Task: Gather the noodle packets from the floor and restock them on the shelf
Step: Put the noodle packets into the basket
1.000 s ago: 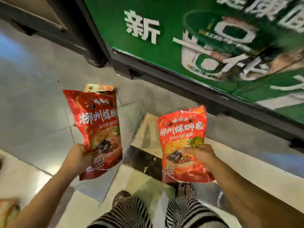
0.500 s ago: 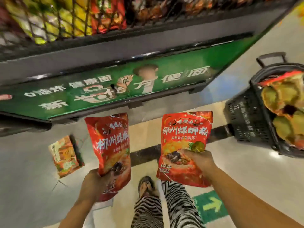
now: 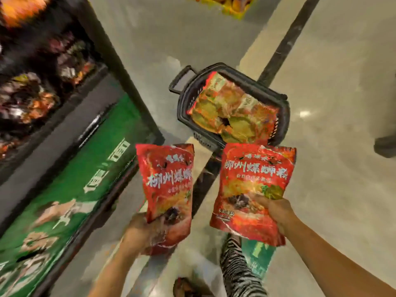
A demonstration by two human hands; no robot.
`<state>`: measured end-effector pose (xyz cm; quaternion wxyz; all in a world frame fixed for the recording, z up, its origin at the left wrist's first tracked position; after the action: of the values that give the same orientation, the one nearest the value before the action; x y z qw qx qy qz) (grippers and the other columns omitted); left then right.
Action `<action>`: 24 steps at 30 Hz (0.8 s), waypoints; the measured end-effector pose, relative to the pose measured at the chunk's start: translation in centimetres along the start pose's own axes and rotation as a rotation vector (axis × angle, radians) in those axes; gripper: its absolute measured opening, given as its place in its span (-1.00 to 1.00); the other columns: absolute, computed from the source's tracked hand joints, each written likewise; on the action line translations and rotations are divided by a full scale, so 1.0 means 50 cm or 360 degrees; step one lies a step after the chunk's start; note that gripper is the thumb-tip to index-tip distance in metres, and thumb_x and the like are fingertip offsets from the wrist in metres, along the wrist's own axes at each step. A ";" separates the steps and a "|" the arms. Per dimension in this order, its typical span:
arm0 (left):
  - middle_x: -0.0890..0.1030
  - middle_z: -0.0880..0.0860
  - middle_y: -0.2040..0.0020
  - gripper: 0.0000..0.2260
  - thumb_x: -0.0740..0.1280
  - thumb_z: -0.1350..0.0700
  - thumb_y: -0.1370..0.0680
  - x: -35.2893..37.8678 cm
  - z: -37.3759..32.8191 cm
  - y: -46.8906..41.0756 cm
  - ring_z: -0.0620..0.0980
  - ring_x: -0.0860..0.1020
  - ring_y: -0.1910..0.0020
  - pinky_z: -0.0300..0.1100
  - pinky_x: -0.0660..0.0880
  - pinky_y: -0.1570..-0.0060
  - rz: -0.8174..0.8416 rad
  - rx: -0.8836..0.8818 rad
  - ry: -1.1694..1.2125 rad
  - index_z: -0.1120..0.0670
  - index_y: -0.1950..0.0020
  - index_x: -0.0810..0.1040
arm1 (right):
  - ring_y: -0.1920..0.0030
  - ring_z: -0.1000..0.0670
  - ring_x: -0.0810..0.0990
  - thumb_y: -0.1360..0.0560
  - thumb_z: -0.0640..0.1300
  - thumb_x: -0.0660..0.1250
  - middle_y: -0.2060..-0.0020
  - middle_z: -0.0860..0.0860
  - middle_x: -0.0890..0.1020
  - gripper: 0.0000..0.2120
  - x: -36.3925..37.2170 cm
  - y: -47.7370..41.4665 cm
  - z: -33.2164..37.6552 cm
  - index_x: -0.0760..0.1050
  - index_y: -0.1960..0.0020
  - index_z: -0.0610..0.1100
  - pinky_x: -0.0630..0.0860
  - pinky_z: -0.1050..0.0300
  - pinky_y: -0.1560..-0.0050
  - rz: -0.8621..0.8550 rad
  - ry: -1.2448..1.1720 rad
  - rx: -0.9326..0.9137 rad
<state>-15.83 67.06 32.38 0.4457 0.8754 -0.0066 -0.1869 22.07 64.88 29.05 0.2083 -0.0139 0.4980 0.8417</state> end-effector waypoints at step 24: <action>0.66 0.18 0.07 -0.61 0.50 0.19 -0.43 0.346 -0.764 -0.638 0.13 0.61 0.16 -0.03 0.55 0.01 0.0445 -0.0099 -0.0929 0.25 -0.21 0.54 | -0.21 -0.15 0.59 0.11 0.32 0.63 -0.22 -0.09 0.60 0.18 0.021 -0.471 0.392 0.41 -0.40 -0.12 0.49 -0.06 -0.27 -0.0120 -0.0302 0.0348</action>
<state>8.05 112.90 22.19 0.4728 0.7615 -0.2487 -0.3670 33.30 91.60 19.07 0.2861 0.0698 0.5640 0.7715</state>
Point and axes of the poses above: each hand's wrist, its own y-axis away from the middle knuckle, its own x-axis out of the palm, z = x × y, the point moved 6 cm from there along -y, towards the middle knuckle
